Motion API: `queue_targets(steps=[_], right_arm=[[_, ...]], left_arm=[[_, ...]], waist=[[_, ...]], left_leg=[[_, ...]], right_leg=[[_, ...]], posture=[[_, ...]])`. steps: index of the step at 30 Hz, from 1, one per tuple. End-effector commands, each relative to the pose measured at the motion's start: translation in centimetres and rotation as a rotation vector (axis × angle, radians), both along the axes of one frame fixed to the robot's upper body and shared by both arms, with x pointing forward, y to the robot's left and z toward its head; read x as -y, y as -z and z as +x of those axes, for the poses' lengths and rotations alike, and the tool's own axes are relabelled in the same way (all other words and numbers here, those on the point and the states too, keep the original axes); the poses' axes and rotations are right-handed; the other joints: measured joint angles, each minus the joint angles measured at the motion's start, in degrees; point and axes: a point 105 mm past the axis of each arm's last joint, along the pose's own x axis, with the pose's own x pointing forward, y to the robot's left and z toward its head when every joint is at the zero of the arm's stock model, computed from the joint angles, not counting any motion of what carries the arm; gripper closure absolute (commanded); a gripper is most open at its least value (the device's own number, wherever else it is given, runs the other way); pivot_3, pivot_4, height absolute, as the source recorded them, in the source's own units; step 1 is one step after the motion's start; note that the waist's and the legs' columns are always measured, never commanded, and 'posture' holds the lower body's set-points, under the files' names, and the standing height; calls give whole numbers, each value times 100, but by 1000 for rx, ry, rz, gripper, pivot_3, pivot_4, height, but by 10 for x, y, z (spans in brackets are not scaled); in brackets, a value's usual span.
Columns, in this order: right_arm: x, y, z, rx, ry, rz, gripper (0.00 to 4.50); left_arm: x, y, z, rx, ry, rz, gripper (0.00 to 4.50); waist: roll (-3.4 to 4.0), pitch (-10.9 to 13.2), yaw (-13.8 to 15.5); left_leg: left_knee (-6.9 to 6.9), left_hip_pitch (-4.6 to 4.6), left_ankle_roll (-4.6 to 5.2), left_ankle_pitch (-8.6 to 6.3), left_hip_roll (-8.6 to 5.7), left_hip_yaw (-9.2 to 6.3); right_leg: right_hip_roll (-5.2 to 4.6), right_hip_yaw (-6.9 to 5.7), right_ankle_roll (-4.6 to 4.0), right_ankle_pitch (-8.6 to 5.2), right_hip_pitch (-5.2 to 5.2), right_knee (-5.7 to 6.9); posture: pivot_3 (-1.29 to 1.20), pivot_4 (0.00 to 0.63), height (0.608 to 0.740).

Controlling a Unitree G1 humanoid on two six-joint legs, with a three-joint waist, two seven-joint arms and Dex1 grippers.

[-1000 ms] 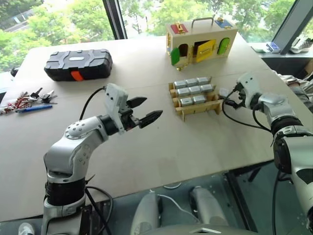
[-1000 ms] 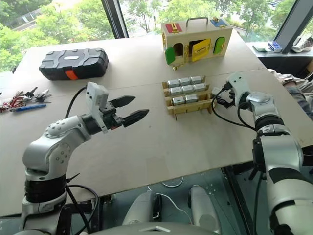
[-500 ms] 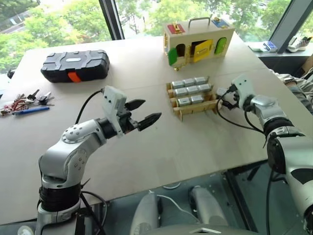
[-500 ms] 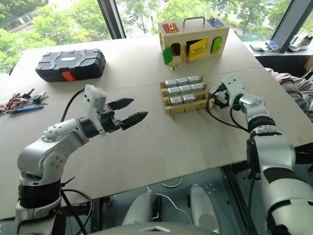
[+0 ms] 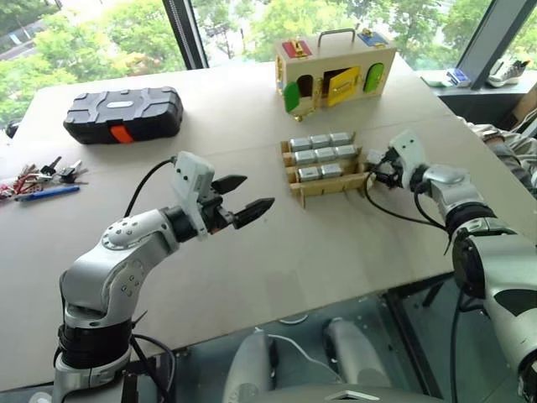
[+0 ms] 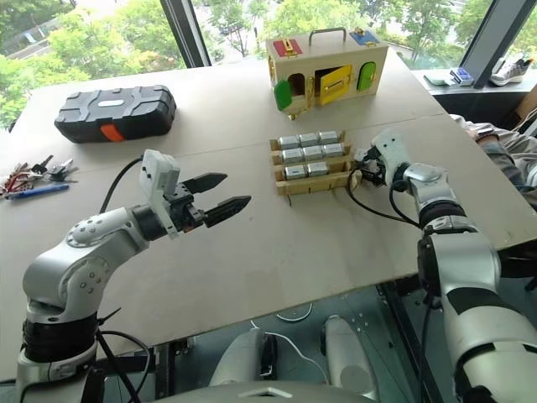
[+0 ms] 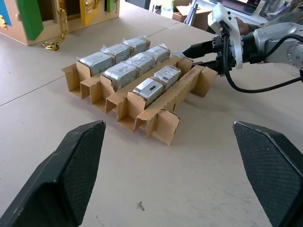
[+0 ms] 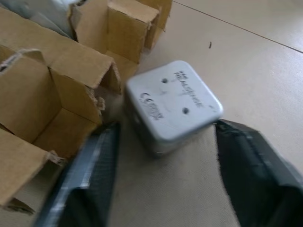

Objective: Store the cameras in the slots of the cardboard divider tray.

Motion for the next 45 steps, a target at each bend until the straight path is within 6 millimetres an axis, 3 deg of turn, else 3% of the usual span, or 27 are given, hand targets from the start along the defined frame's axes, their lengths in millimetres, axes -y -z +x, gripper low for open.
queue_targets(steps=[1,3,13,16,19,30,39,45], right_arm=[[0,-11,2,49,-11,8,2919],[5,-11,1,54,-9,1,3688],[19,-3,-9,4,-26,58,3688],[17,-13,-5,34,-8,112,2834],[13,-16,-1,58,24,119,1414],[10,-26,11,107,144,149,1414],[-11,-27,9,91,52,208,1414],[-12,-31,14,117,98,198,1414]], left_arm=[[1,-11,-4,58,1,-3,0],[5,-9,-3,54,7,-12,0],[15,-1,4,43,36,-40,0],[15,1,5,35,43,-38,0],[16,3,6,28,54,-34,0],[22,8,9,17,79,-28,0],[22,9,10,14,78,-23,0],[21,12,8,8,72,-24,0]], waist=[[0,0,3],[0,0,1],[0,0,17],[0,0,17],[0,0,11],[0,1,30],[0,1,19],[1,1,11]], left_leg=[[0,0,0,0,0,1],[-1,-1,0,0,0,0],[0,-1,0,0,-1,0],[0,-1,0,0,-1,0],[-1,-1,0,0,-1,1],[-1,-5,0,0,-2,0],[-1,-3,0,0,-1,0],[-2,-4,0,0,-1,0]], right_leg=[[0,1,0,0,0,0],[0,0,0,0,-1,-1],[-1,0,0,0,1,-3],[0,0,0,0,1,-3],[-1,1,0,0,1,-3],[-2,0,0,0,0,-6],[-1,0,1,0,0,-5],[-1,0,0,0,-1,-5]], posture=[[0,150,740],[0,150,740],[0,150,740],[0,150,740],[0,150,740],[0,150,740],[0,150,740],[0,150,740]])
